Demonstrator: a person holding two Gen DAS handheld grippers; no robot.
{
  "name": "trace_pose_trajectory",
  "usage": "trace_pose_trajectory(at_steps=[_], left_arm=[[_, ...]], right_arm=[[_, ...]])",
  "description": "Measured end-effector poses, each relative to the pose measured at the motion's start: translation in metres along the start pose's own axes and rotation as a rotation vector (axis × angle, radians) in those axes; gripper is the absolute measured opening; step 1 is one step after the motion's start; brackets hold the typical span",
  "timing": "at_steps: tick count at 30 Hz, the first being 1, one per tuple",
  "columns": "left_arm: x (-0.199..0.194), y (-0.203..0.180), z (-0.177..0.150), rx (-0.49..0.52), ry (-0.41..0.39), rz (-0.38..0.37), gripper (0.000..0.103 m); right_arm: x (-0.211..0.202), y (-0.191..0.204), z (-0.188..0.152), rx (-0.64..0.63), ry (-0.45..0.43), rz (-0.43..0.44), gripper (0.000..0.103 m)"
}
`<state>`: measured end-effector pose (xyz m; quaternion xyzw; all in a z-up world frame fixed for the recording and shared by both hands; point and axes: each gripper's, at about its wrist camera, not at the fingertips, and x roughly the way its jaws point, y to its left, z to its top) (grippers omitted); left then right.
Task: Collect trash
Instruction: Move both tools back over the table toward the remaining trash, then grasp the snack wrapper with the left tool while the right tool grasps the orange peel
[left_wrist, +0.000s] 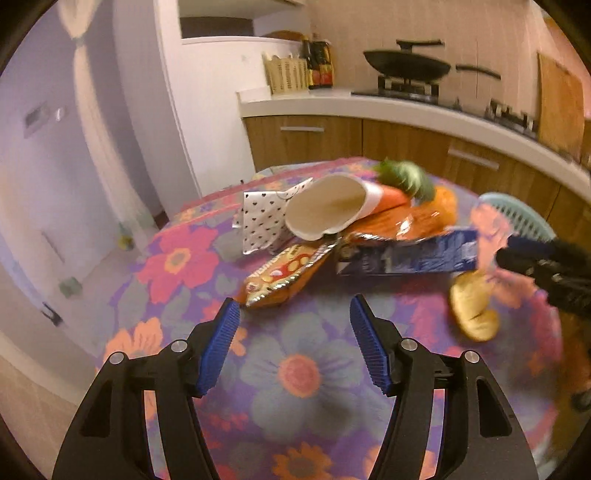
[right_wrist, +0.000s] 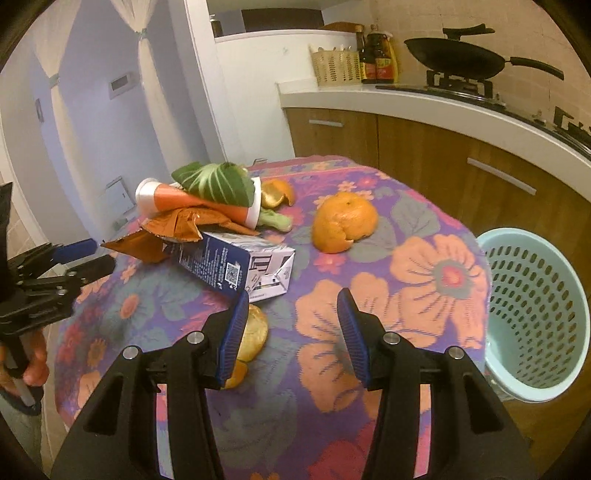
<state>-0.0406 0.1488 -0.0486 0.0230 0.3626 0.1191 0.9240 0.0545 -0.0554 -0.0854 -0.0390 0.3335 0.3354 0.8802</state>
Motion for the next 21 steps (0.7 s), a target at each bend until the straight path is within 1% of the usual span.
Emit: trace_pose_trajectory(at_steps=[3,6,9,11,13,15,16,17,19,21], left_arm=[[0.011,0.003,0.002,0.025,-0.002,0.027,0.061],[0.019,0.01,0.008,0.03,-0.022,0.02,0.061],[0.03,0.016,0.013,0.039,-0.014,0.004,0.059],[0.037,0.016,0.015,0.041,0.0,-0.009,0.053],[0.044,0.016,0.014,0.036,0.022,-0.03,0.043],[0.048,0.014,0.013,0.04,0.028,-0.038,0.041],[0.049,0.012,0.013,0.046,0.029,-0.039,0.034],[0.05,0.01,0.013,0.049,0.032,-0.046,0.031],[0.053,0.006,0.014,0.055,0.044,-0.047,0.01],[0.054,0.002,0.013,0.074,0.05,-0.025,0.008]], right_arm=[[0.006,0.0,-0.003,0.003,0.012,-0.003,0.046],[0.008,-0.001,-0.004,0.008,0.018,-0.001,0.046],[0.011,-0.003,-0.004,0.018,0.027,0.007,0.046],[0.011,-0.003,-0.003,0.018,0.025,0.011,0.046],[0.012,-0.003,-0.003,0.015,0.028,0.013,0.046],[0.012,-0.003,-0.003,0.013,0.031,0.017,0.046],[0.013,-0.003,-0.003,0.013,0.033,0.02,0.046],[0.013,-0.003,-0.003,0.013,0.036,0.022,0.046],[0.014,-0.004,-0.004,0.016,0.039,0.028,0.046],[0.014,-0.004,-0.005,0.016,0.041,0.028,0.046]])
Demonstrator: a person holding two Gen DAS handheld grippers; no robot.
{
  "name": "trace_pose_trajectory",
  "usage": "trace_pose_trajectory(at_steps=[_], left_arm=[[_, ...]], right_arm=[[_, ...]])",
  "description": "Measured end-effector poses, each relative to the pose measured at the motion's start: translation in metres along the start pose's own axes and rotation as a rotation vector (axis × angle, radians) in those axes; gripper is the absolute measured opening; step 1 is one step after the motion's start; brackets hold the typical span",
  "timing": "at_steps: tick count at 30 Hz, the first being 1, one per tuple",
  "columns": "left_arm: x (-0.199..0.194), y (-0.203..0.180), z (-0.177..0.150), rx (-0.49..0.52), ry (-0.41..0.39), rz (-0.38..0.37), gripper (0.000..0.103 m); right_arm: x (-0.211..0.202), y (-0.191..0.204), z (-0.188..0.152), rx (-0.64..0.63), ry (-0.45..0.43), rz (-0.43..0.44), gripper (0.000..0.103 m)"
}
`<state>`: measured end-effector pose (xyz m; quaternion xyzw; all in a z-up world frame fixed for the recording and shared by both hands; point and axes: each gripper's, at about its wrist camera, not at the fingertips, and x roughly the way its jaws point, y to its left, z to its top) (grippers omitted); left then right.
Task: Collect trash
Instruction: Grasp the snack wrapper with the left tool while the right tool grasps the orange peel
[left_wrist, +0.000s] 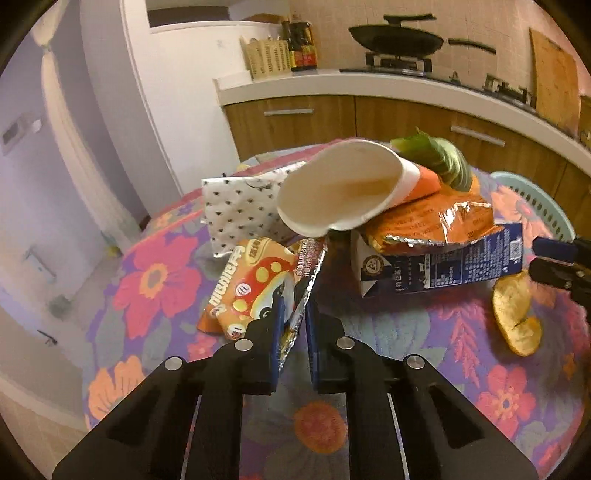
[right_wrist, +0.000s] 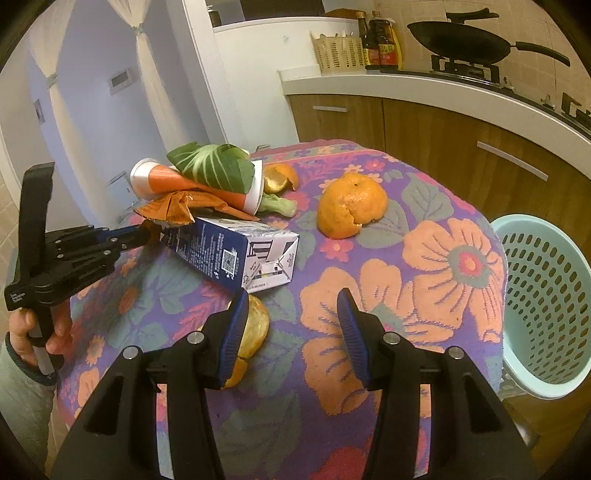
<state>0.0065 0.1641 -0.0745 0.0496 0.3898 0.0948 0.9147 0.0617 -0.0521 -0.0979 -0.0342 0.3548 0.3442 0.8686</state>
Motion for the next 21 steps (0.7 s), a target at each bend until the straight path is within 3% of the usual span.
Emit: trace_pose_trajectory(at_steps=[4,10,16,21], left_arm=[[-0.008,-0.005,-0.003,-0.007,-0.013,0.007,0.002],[-0.038,-0.005,-0.014,-0.068,-0.057,-0.073,0.001],[-0.066,-0.006,-0.022,-0.112,-0.102,-0.143,0.001],[-0.082,0.0,-0.023,-0.135,-0.132,-0.168,0.001]], right_arm=[[-0.003,0.002,-0.004,-0.001,0.011,0.016,0.046],[-0.001,0.01,-0.01,-0.024,0.041,0.035,0.051],[0.015,0.019,-0.008,-0.041,0.102,-0.006,0.051],[0.025,0.021,-0.004,-0.039,0.148,0.005,0.051]])
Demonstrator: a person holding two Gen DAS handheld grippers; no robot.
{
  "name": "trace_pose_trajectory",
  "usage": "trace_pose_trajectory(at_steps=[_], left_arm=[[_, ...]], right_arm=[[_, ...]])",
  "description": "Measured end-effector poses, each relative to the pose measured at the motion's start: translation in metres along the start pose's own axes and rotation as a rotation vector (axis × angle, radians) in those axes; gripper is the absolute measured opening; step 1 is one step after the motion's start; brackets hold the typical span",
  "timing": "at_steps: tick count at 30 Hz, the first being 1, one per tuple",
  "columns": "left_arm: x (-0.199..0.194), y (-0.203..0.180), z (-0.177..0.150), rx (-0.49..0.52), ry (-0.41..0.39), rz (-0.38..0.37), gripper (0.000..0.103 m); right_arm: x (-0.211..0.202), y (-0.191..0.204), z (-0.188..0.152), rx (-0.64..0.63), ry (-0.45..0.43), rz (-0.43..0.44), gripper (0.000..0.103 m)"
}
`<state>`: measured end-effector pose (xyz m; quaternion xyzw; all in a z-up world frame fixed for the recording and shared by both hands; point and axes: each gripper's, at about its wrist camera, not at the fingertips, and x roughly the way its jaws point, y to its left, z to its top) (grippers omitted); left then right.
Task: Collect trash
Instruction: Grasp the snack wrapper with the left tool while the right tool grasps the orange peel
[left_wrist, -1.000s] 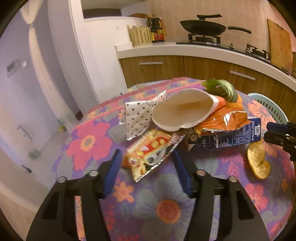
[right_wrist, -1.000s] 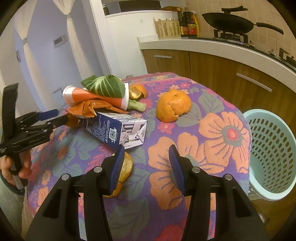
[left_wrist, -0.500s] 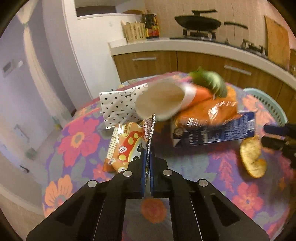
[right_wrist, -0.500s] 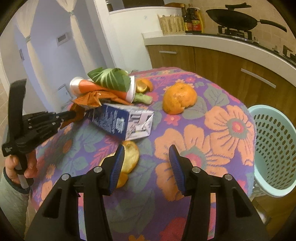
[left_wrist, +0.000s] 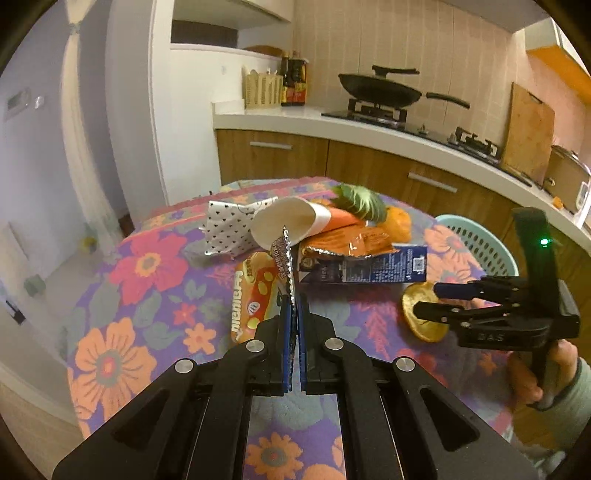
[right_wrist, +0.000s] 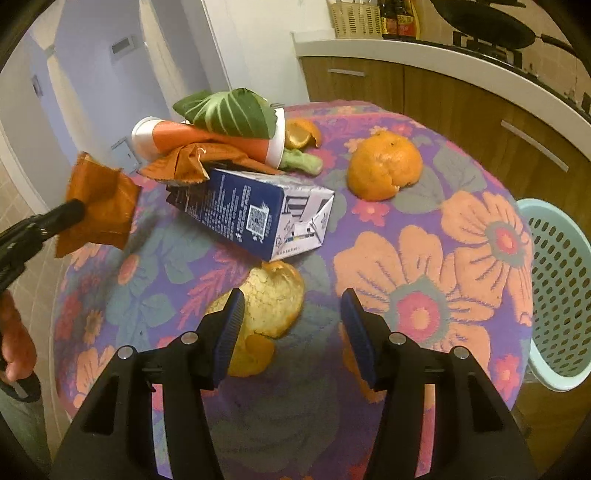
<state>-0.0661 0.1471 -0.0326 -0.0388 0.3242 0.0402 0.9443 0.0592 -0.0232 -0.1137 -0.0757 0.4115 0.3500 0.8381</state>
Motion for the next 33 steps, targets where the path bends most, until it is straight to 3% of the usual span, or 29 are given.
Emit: trace_pose_trajectory(at_steps=[3,8,11,21,33], left_arm=[[-0.008,0.001,0.002,-0.01,-0.019,-0.019,0.001],[-0.013,-0.01,0.006,0.008,-0.034,-0.022,0.001],[-0.014,-0.019,0.009,0.035,-0.036,-0.003,0.001],[-0.019,-0.054,0.023,0.1,-0.057,-0.036,0.001],[-0.015,-0.133,0.054,0.25,-0.093,-0.121,0.001]], right_arm=[[0.003,0.002,0.0,-0.006,0.004,0.004,0.044],[0.002,0.01,-0.006,-0.032,0.011,0.022,0.015],[-0.006,0.013,-0.013,-0.058,-0.007,0.041,0.005],[-0.041,0.004,-0.031,-0.099,-0.094,0.063,0.004],[-0.083,-0.063,-0.032,0.037,-0.212,0.028,0.004]])
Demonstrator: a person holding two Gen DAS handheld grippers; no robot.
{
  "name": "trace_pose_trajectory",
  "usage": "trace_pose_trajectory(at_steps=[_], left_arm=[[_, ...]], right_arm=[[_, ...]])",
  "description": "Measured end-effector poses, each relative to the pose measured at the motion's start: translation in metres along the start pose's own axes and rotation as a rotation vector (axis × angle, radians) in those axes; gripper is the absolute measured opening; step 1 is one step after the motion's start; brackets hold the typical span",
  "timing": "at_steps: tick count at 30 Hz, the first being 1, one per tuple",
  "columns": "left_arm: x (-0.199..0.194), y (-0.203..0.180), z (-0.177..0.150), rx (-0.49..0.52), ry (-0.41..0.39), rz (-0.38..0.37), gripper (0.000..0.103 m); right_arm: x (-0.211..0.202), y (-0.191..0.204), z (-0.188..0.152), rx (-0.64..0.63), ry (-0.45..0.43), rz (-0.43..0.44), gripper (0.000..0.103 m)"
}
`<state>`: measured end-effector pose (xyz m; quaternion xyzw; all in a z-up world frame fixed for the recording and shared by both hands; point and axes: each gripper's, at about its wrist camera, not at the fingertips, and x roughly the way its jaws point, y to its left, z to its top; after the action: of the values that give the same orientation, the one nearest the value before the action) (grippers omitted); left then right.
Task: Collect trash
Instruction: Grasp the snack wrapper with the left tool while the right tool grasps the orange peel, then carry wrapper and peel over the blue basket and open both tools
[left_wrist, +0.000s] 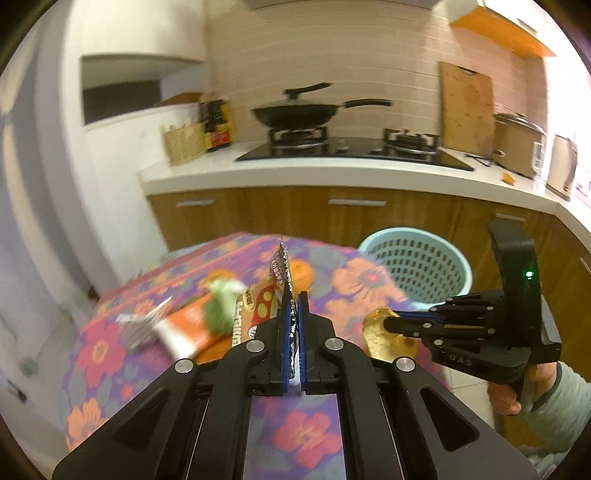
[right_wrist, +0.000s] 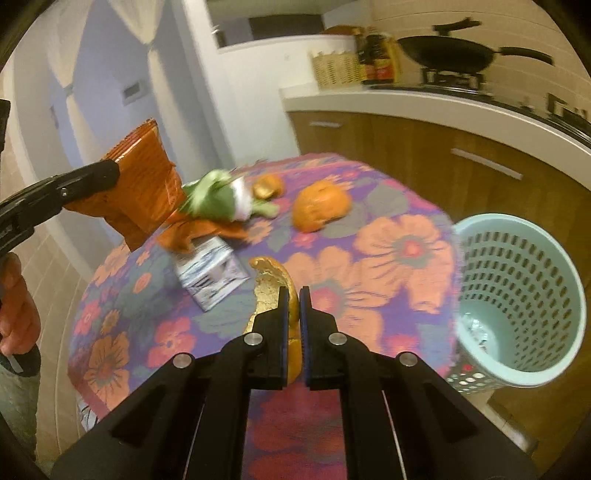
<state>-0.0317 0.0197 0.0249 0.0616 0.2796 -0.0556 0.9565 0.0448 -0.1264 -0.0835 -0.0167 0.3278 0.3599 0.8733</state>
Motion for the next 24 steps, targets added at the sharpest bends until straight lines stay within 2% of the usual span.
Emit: trace_pose_trajectory(at_steps=[4,8,17,24], left_arm=[[0.017,-0.027,0.022,0.04,-0.016,-0.064,0.001],[0.048,-0.056,0.044,0.061,0.002,-0.128,0.001],[0.114,-0.119,0.084,0.108,0.038,-0.194,0.001],[0.174,-0.146,0.102,0.077,0.117,-0.248,0.002]], right_arm=[[-0.016,-0.031,0.003,0.051,-0.033,-0.052,0.004],[-0.033,-0.061,0.002,0.097,-0.075,-0.111,0.004],[-0.056,-0.147,-0.002,0.259,-0.122,-0.208,0.004],[-0.056,-0.202,-0.002,0.38,-0.135,-0.27,0.004]])
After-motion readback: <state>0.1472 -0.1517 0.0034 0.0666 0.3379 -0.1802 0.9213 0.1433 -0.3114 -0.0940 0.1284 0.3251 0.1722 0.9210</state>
